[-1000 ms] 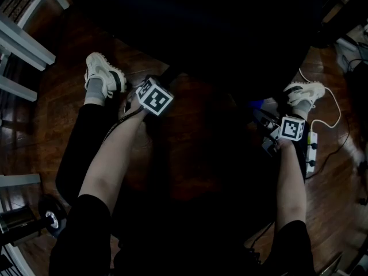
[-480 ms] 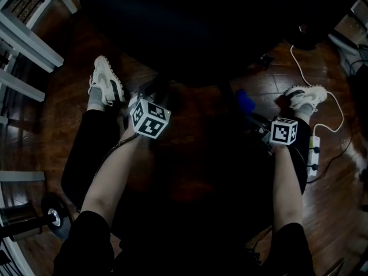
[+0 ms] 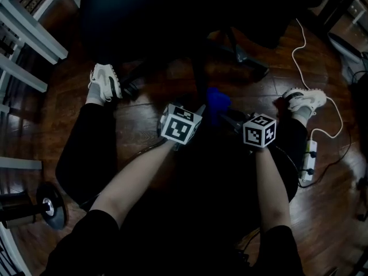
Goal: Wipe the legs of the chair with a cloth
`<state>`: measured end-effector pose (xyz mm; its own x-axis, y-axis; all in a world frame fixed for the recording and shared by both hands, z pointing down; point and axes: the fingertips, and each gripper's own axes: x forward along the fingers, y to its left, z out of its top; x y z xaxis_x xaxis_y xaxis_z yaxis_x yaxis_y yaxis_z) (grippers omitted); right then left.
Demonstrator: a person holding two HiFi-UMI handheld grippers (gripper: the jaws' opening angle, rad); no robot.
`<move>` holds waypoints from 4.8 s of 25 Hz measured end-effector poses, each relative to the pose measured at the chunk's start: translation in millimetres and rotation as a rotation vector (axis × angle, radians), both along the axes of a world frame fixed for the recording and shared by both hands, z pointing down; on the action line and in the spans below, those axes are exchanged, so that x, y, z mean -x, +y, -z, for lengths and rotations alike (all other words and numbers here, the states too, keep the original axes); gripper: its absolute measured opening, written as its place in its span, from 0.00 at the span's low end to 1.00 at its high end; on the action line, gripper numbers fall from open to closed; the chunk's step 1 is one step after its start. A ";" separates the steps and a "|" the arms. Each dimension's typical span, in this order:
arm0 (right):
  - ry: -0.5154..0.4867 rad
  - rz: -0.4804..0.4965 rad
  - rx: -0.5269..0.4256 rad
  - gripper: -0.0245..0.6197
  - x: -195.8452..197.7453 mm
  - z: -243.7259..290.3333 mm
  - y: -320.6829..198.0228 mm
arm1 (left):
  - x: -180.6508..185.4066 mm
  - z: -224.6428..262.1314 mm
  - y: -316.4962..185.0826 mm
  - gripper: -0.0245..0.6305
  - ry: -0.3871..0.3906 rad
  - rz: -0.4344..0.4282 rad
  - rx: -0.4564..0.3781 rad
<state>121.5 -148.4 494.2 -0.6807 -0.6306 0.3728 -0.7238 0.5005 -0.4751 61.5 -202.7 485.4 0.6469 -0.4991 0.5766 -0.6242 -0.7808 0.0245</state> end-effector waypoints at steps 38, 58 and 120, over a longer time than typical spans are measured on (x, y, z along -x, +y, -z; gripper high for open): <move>-0.031 -0.154 0.106 0.15 -8.2 -11.7 35.8 | 9.7 -52.7 -15.9 0.30 0.127 0.334 0.363; -0.011 -0.422 0.014 0.15 24.5 -16.6 -96.2 | 136.1 -62.8 -34.1 0.26 -0.252 0.137 0.163; -0.074 -0.457 0.215 0.15 -95.5 22.1 -31.0 | 101.5 -5.5 -35.6 0.30 -0.201 0.081 -0.190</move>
